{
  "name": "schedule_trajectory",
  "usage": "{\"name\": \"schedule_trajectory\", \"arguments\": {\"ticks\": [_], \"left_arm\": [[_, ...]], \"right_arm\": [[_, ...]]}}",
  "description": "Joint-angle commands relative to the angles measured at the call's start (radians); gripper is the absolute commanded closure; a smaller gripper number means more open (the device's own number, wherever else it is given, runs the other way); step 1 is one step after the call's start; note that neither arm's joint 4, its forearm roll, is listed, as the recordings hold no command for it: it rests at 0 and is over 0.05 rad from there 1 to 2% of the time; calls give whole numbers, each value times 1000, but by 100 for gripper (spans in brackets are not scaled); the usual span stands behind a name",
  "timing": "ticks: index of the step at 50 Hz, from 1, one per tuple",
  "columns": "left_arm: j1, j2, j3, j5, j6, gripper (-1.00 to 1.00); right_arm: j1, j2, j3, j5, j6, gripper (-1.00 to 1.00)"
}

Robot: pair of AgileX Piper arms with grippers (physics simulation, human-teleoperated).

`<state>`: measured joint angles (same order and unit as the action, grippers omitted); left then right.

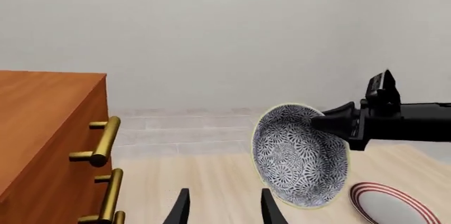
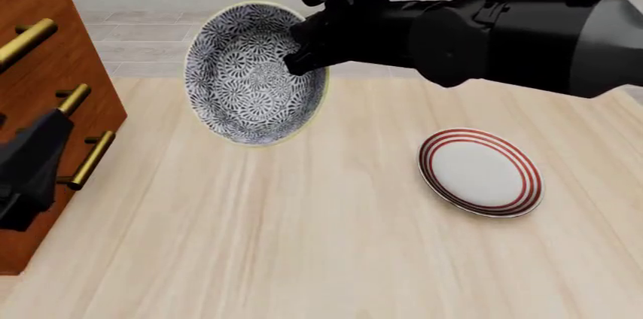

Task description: Put the bowl on top of the cabinet.

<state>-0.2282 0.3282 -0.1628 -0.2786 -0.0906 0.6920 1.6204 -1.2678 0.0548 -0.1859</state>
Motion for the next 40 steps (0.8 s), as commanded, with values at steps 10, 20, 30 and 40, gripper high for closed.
{"name": "schedule_trajectory", "arguments": {"ticks": [10,20,30,40], "left_arm": [[-90,206,-85,-116,-112,-100],[-121,301,-106,-186,-115,-100],[-157,435,-139,-253,-122,-100],[-176,521,-169,-284,-123,-100]], "right_arm": [[3,-25,8,-3,2,100],[12,-34,9,-2,0,100],[13,-38,8,1,-6,100],[21,-42,4,12,-15,100]]}}
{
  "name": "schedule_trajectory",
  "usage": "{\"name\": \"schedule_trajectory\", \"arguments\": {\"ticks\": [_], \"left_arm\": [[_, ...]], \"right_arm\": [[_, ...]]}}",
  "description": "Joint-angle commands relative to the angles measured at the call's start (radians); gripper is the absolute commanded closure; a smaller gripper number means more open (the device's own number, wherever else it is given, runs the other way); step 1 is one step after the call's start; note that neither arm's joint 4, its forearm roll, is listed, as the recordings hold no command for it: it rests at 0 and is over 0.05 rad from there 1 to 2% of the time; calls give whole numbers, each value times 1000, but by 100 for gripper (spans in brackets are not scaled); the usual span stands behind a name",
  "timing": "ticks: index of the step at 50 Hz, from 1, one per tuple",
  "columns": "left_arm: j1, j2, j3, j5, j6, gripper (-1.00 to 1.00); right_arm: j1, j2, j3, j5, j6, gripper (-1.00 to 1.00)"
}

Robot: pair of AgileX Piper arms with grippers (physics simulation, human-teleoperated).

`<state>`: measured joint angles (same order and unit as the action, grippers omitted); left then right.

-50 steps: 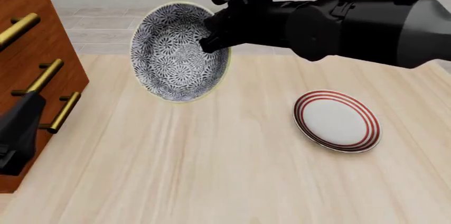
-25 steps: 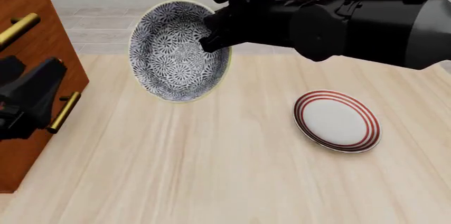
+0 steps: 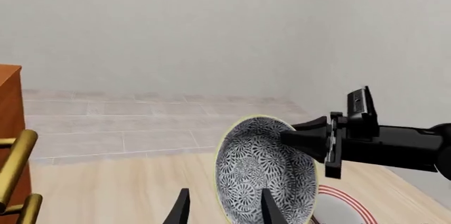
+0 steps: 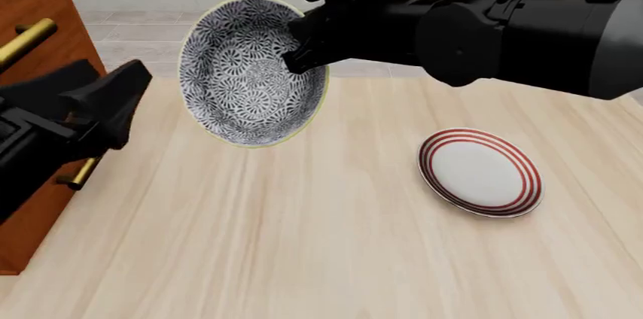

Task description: Put the bowl on top of the cabinet.

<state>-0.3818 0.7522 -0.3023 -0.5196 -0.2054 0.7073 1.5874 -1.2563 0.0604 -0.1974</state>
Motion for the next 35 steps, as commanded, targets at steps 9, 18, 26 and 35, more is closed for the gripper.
{"name": "schedule_trajectory", "arguments": {"ticks": [9,18,26,35], "left_arm": [[-6,184,-70,-37,-6,-100],[10,275,-108,-26,29,-100],[5,307,-121,-28,50,-100],[-13,339,-139,-40,57,-100]], "right_arm": [[3,-12,-19,17,-10,100],[3,-13,-17,14,-9,100],[8,-14,-10,9,-6,100],[8,-12,-5,6,-5,100]]}}
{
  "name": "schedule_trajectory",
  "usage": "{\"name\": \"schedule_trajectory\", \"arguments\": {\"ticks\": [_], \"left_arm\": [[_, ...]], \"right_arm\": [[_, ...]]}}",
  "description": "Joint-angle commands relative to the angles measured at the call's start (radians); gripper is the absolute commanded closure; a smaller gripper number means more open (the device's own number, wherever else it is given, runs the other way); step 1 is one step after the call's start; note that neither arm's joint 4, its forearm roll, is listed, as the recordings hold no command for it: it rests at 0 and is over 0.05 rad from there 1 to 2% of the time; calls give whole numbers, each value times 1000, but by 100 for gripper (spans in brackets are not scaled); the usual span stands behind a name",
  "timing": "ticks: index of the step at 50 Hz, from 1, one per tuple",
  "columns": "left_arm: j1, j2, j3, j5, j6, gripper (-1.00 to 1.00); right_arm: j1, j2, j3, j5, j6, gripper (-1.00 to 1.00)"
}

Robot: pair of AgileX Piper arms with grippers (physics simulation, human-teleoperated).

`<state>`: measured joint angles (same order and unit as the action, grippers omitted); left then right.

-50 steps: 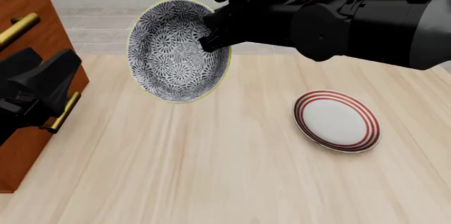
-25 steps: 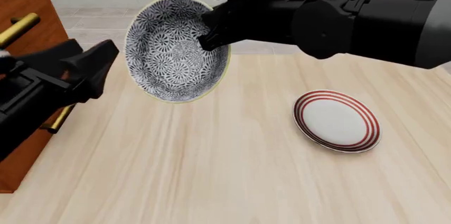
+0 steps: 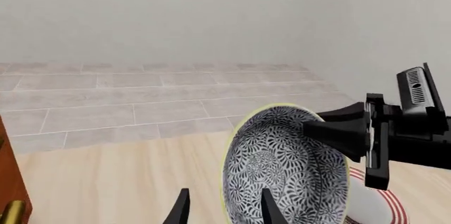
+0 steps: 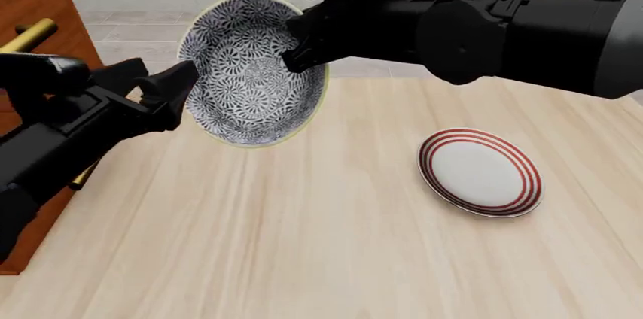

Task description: Put the bowl on top of the cabinet.

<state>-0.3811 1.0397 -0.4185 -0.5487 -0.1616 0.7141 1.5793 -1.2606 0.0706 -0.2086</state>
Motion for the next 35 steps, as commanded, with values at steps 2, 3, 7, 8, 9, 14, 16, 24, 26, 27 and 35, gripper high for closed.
{"name": "schedule_trajectory", "arguments": {"ticks": [2,3,7,8,9,14,16,24,26,27,35], "left_arm": [[-13,61,-25,-16,34,-100],[-13,68,-25,-21,25,-100],[-15,88,-26,-32,25,-100],[-16,96,-27,-37,24,-100],[-16,102,-28,-39,23,-100],[-15,124,-33,-52,20,-100],[-17,136,-35,-58,17,-100],[-27,175,-47,-76,11,-100],[-29,182,-49,-78,9,-100],[-29,186,-50,-80,9,-100],[-35,207,-51,-90,6,-100]], "right_arm": [[2,-5,1,-6,4,100],[3,-5,2,-6,1,100],[3,-5,4,-7,2,100],[3,-5,4,-6,3,100],[4,-5,5,-7,2,100],[4,-5,7,-7,3,100],[3,-6,7,-7,4,100],[1,-9,8,-4,3,100],[2,-11,9,-3,2,100],[1,-12,9,-3,2,100],[1,-13,12,-7,4,100]]}}
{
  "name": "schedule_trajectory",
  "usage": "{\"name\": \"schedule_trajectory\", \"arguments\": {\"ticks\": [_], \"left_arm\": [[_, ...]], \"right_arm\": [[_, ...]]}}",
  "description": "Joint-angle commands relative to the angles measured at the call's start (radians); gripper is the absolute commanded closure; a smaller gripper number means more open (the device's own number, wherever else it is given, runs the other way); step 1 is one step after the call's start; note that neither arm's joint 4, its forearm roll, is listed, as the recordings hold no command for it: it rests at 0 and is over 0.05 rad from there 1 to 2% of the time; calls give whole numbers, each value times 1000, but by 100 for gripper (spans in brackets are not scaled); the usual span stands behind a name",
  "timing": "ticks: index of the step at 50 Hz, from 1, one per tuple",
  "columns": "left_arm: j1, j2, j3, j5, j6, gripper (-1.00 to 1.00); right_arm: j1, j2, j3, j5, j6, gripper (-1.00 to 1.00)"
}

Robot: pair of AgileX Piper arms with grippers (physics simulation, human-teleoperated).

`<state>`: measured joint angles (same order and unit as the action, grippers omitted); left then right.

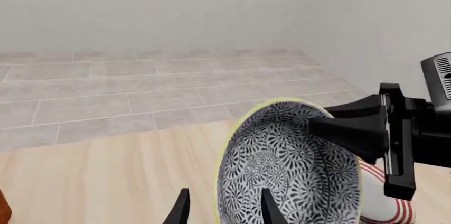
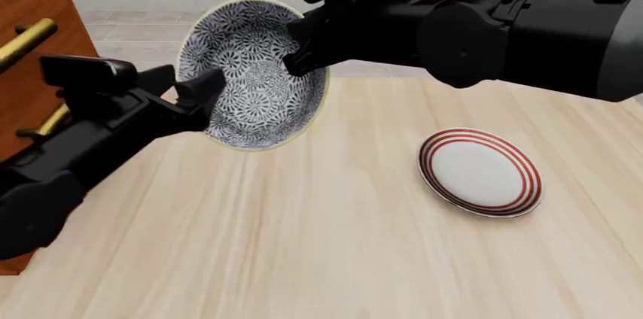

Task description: Put the bowl on top of the cabinet.

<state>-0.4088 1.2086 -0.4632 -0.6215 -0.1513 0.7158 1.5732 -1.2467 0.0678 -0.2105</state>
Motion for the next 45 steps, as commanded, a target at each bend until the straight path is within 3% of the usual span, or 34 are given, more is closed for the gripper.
{"name": "schedule_trajectory", "arguments": {"ticks": [1,24,25,44,45], "left_arm": [[-8,39,-7,-17,-3,-100],[-32,95,-3,-58,1,-100],[-9,76,5,-54,48,100],[-11,85,-4,-44,15,100],[-11,83,-5,-43,15,100]], "right_arm": [[-2,-7,-1,-4,7,100],[-5,-11,1,-6,5,100],[-5,-10,1,-6,5,100],[-6,-13,0,-5,11,100],[-5,-14,2,-7,4,-100]]}}
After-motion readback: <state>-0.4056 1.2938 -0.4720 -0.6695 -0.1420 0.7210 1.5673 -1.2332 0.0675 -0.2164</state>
